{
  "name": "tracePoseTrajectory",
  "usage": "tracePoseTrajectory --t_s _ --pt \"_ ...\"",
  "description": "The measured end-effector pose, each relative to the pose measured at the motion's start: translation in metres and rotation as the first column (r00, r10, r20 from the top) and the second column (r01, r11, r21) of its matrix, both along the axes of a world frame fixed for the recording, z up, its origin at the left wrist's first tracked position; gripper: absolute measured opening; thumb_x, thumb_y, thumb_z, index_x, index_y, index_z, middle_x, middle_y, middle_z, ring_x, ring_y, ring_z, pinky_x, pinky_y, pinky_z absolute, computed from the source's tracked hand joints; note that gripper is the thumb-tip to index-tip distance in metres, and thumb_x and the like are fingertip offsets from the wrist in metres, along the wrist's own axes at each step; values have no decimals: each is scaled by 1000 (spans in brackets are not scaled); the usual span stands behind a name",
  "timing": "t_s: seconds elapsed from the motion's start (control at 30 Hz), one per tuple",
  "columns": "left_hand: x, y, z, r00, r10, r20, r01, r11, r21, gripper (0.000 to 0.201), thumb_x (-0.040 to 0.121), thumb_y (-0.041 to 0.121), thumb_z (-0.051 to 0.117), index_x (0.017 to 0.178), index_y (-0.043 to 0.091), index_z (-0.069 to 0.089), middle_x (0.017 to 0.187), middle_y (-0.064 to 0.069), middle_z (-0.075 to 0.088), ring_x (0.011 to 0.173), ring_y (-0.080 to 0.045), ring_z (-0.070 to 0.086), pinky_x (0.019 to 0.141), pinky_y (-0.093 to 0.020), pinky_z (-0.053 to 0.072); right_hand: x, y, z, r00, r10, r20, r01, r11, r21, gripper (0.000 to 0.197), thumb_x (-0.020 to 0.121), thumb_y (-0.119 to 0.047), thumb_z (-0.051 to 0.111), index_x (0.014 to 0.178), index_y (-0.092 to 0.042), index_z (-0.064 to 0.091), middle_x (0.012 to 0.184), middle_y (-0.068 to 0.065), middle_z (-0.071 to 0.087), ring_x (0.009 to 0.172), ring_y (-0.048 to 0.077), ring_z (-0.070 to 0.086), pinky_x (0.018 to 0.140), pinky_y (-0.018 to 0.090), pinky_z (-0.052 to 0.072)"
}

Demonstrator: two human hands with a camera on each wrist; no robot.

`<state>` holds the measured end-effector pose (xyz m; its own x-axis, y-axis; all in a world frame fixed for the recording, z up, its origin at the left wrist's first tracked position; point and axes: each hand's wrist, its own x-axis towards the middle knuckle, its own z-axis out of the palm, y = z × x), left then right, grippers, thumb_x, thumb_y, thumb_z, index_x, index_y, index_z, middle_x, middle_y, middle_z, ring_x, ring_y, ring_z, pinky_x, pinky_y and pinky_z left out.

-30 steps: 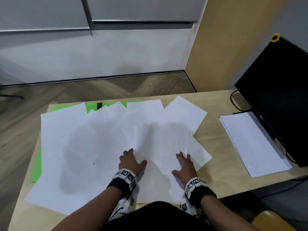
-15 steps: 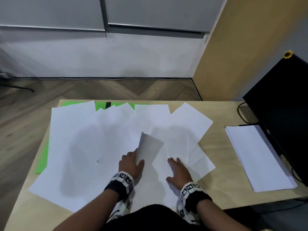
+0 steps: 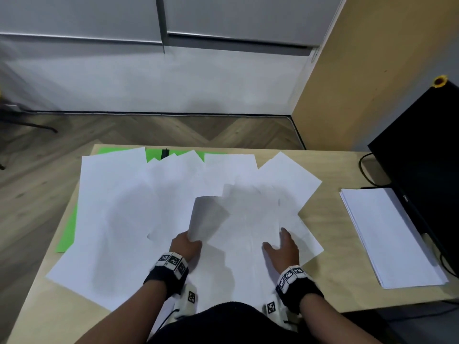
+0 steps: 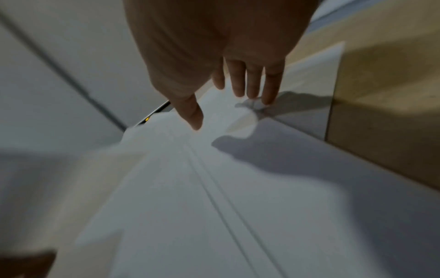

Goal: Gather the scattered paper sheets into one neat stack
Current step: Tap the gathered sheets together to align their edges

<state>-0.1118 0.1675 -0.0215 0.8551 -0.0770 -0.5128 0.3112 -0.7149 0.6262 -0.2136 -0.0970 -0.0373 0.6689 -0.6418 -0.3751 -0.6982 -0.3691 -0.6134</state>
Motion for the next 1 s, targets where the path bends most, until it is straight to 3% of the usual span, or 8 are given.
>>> tracePoseTrajectory --t_s 0.1,0.23,0.37,0.63,0.73,0.8,0.93,1.0 --pt "1 6 -1 1000 20 -21 -21 998 -52 19 82 18 56 100 21 60 91 -7 67 81 -27 63 74 -31 52 4 -1 -5 998 43 -55 -40 998 56 91 73 -45 74 151 -23 30 149 8 42 136 22 43 110 36 37" --pt "0 10 1 998 -62 -31 57 989 -135 39 82 30 58 120 33 50 103 -1 68 89 -24 64 77 -30 48 16 19 -2 990 140 32 -144 957 254 85 75 -24 81 147 -23 36 131 2 61 120 14 57 102 28 43" --pt "-4 15 4 1000 -19 -15 17 988 -153 24 78 28 61 102 27 57 84 0 69 74 -19 66 64 -27 51 25 40 2 974 221 52 -223 893 392 77 74 -18 83 141 -20 45 126 2 64 110 12 62 92 22 46" --pt "0 23 25 968 182 -171 -238 882 -407 27 60 17 73 84 5 66 71 -12 67 66 -27 61 60 -31 49 21 26 17 985 -136 105 99 950 296 87 76 -25 82 148 -14 34 148 8 43 132 24 46 93 23 40" --pt "8 20 41 944 229 -240 -326 770 -549 24 58 -4 77 79 -4 66 68 -18 66 61 -27 64 55 -29 54 27 16 19 980 -146 139 72 896 438 92 78 -24 81 151 -15 26 144 9 48 118 23 54 84 17 47" --pt "16 20 50 934 229 -272 -351 717 -602 26 63 -13 78 84 -10 64 76 -26 66 66 -31 67 60 -33 59 35 16 20 976 -182 122 78 809 582 92 77 -21 79 152 -16 25 145 9 46 116 23 59 90 32 52" --pt "26 22 61 966 83 -245 -221 757 -615 45 49 2 79 89 -14 65 81 -28 67 70 -31 68 64 -34 57 54 34 41 946 -213 244 -11 732 682 12 91 -14 60 104 -15 61 84 3 71 73 18 66 60 24 53" --pt "27 24 63 977 27 -210 -148 796 -587 53 41 13 81 87 -11 68 83 -27 70 74 -31 69 72 -38 57 61 37 55 926 -264 268 4 718 696 13 97 -19 53 89 -14 62 72 0 68 66 15 61 59 22 52"
